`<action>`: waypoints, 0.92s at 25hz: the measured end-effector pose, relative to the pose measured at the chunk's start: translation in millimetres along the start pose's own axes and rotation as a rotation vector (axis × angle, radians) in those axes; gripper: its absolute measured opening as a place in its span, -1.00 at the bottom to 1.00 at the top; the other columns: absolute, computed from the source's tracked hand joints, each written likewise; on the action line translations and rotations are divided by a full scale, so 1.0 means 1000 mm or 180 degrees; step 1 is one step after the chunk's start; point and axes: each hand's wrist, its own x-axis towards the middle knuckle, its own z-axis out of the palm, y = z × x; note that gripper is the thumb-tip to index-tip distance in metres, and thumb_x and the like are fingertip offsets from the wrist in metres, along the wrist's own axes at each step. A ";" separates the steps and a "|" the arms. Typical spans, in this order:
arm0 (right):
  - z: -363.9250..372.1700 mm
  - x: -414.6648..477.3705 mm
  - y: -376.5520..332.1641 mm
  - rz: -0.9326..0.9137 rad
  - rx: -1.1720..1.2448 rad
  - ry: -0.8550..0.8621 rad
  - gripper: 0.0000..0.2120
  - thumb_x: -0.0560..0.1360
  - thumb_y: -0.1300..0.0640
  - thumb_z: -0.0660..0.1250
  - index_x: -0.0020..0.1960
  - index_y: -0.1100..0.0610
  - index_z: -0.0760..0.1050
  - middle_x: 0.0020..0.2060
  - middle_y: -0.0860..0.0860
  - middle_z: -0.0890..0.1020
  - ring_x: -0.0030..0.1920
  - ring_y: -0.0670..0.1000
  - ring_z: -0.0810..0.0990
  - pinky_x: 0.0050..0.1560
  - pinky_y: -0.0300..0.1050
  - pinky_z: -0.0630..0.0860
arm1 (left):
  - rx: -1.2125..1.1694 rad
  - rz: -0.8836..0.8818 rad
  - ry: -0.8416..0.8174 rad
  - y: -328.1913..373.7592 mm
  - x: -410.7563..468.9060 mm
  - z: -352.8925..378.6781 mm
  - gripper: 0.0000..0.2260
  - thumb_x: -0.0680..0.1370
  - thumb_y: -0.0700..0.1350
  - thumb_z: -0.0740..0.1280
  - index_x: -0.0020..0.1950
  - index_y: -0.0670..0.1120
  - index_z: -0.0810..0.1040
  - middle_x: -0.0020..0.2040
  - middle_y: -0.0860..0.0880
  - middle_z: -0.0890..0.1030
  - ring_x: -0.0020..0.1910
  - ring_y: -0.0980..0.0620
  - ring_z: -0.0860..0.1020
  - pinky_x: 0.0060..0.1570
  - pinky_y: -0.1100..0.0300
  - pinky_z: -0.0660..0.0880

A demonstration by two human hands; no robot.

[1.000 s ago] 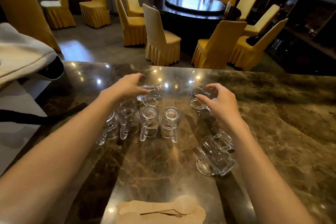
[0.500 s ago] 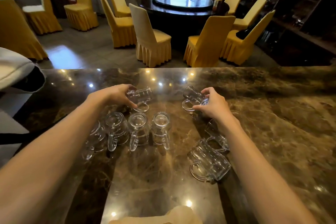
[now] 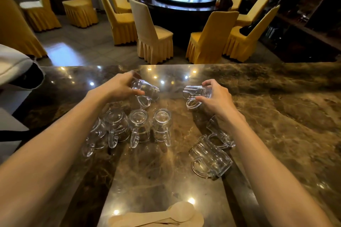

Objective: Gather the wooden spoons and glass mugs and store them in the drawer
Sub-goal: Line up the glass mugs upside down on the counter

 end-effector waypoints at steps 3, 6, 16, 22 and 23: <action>-0.016 -0.003 -0.009 -0.0307 -0.0295 -0.0175 -0.49 0.38 0.00 0.47 0.26 0.08 0.41 0.19 0.10 0.58 0.18 0.10 0.53 0.14 -0.02 0.44 | 0.0108 0.0356 0.0135 0.029 -0.008 -0.002 -0.49 0.42 0.02 0.44 0.32 -0.04 0.38 0.26 -0.10 0.51 0.10 0.03 0.47 0.09 0.13 0.44; -0.033 -0.011 -0.020 -0.0630 -0.0556 -0.0467 -0.50 0.40 -0.06 0.44 0.27 0.04 0.41 0.20 0.08 0.57 0.20 0.07 0.52 0.13 -0.04 0.43 | 0.0397 0.0610 0.0158 0.055 -0.015 -0.003 -0.48 0.44 0.04 0.42 0.34 -0.03 0.38 0.28 -0.11 0.52 0.12 0.01 0.49 0.05 0.17 0.40; -0.053 -0.044 -0.037 -0.1119 -0.0933 -0.0785 -0.48 0.41 -0.08 0.42 0.31 0.03 0.41 0.21 0.06 0.57 0.19 0.07 0.52 0.10 -0.09 0.43 | 0.1073 0.1042 0.0274 0.119 -0.032 0.006 -0.43 0.40 0.22 0.37 0.33 0.01 0.41 0.25 -0.08 0.55 0.12 -0.05 0.56 -0.06 0.21 0.39; -0.049 -0.048 -0.020 -0.0978 -0.0982 -0.0708 -0.45 0.40 -0.09 0.43 0.32 0.03 0.40 0.20 0.07 0.56 0.18 0.08 0.52 0.09 -0.07 0.44 | 0.1431 0.1229 0.0256 0.146 -0.038 0.027 -0.42 0.41 0.20 0.38 0.34 -0.06 0.43 0.23 -0.09 0.57 0.15 -0.07 0.55 0.05 0.10 0.46; -0.049 -0.049 -0.017 -0.0955 -0.1003 -0.0704 -0.44 0.39 -0.10 0.43 0.33 0.03 0.40 0.21 0.07 0.56 0.18 0.08 0.52 0.10 -0.07 0.45 | 0.1505 0.1251 0.0241 0.147 -0.039 0.031 -0.41 0.41 0.20 0.38 0.34 -0.07 0.44 0.23 -0.09 0.58 0.15 -0.06 0.55 0.06 0.11 0.45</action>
